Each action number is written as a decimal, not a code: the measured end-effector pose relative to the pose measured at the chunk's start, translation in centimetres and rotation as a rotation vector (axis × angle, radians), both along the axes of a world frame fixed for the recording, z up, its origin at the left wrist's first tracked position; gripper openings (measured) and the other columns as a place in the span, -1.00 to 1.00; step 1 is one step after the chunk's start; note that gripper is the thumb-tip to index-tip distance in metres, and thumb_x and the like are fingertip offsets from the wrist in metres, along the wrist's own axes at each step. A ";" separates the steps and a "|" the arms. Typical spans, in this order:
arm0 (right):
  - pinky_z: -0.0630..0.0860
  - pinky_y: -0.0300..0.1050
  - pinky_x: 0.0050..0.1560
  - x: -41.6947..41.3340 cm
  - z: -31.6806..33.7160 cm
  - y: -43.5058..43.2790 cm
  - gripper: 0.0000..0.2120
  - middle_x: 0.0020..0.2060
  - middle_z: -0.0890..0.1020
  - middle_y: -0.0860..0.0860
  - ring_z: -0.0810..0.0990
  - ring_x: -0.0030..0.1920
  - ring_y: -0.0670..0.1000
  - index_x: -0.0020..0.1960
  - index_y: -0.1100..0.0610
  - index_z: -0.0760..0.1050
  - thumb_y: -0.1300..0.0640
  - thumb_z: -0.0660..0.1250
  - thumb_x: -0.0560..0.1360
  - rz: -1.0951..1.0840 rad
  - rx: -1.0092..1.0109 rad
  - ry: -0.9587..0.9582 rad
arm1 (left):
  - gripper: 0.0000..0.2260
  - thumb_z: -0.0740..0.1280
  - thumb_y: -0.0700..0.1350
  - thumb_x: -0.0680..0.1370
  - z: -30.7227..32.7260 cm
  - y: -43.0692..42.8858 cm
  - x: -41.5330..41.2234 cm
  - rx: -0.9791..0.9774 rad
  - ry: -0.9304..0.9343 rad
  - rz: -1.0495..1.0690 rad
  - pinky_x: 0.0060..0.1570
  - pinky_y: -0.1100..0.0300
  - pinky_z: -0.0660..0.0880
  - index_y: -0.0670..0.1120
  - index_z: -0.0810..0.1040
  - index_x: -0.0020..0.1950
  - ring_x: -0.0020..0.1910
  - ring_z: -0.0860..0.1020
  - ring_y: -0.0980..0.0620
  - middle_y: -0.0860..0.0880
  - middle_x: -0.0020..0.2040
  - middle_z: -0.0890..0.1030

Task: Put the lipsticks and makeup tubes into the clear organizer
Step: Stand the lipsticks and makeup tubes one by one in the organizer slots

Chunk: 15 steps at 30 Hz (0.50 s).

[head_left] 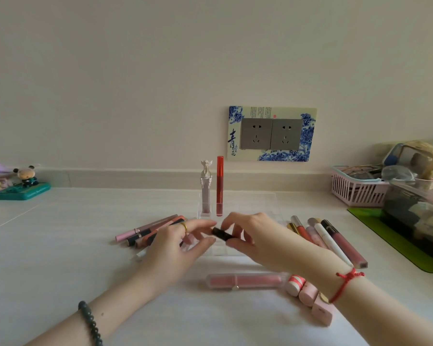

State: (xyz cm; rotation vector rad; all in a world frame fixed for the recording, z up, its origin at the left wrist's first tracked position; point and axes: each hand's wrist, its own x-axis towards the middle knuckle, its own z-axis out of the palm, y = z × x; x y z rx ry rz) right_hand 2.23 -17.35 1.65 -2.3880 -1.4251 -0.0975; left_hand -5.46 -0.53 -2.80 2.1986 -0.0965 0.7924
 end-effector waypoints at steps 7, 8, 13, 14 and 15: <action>0.56 -0.12 0.02 1.0 3.9 -0.4 -0.70 -0.16 0.60 -0.05 0.60 -0.12 -0.04 0.22 0.04 0.35 0.18 0.25 0.51 -0.017 0.316 0.065 | -0.82 0.41 -0.05 0.41 3.1 -0.7 1.9 -0.235 0.068 -0.076 0.03 0.25 0.53 0.10 0.57 0.00 -0.06 0.60 0.19 0.08 -0.10 0.67; 0.56 -0.14 0.02 1.4 4.7 -0.3 -0.70 -0.16 0.61 -0.03 0.61 -0.11 -0.04 0.23 0.05 0.35 0.19 0.25 0.51 -0.022 0.362 0.071 | -0.81 0.42 -0.06 0.41 3.6 -0.8 2.5 -0.237 0.078 -0.087 0.02 0.26 0.53 0.07 0.58 0.00 -0.07 0.60 0.18 0.07 -0.10 0.66; 0.61 -0.11 -0.10 3.5 7.6 0.5 -0.74 -0.20 0.66 0.05 0.65 -0.20 -0.01 0.14 0.05 0.38 0.22 0.29 0.48 -0.037 0.589 0.090 | -0.86 0.43 -0.14 0.42 6.5 -1.5 5.4 -0.243 0.046 -0.117 -0.07 0.38 0.51 -0.01 0.58 -0.05 -0.18 0.61 0.17 0.08 -0.21 0.64; 0.63 -0.07 -0.12 3.9 8.0 0.7 -0.75 -0.22 0.66 0.05 0.66 -0.21 0.02 0.11 0.04 0.39 0.23 0.30 0.48 -0.047 0.621 0.107 | -0.88 0.43 -0.15 0.42 7.0 -1.5 5.9 -0.236 0.038 -0.111 -0.04 0.36 0.52 0.01 0.58 -0.08 -0.19 0.61 0.16 0.09 -0.23 0.64; 0.63 -0.01 -0.14 4.3 8.3 1.0 -0.76 -0.23 0.65 0.04 0.67 -0.22 0.04 0.09 0.02 0.40 0.23 0.31 0.47 -0.059 0.647 0.131 | -0.89 0.42 -0.16 0.42 7.4 -1.5 6.3 -0.234 0.034 -0.106 -0.02 0.32 0.53 0.03 0.57 -0.11 -0.22 0.62 0.16 0.09 -0.25 0.64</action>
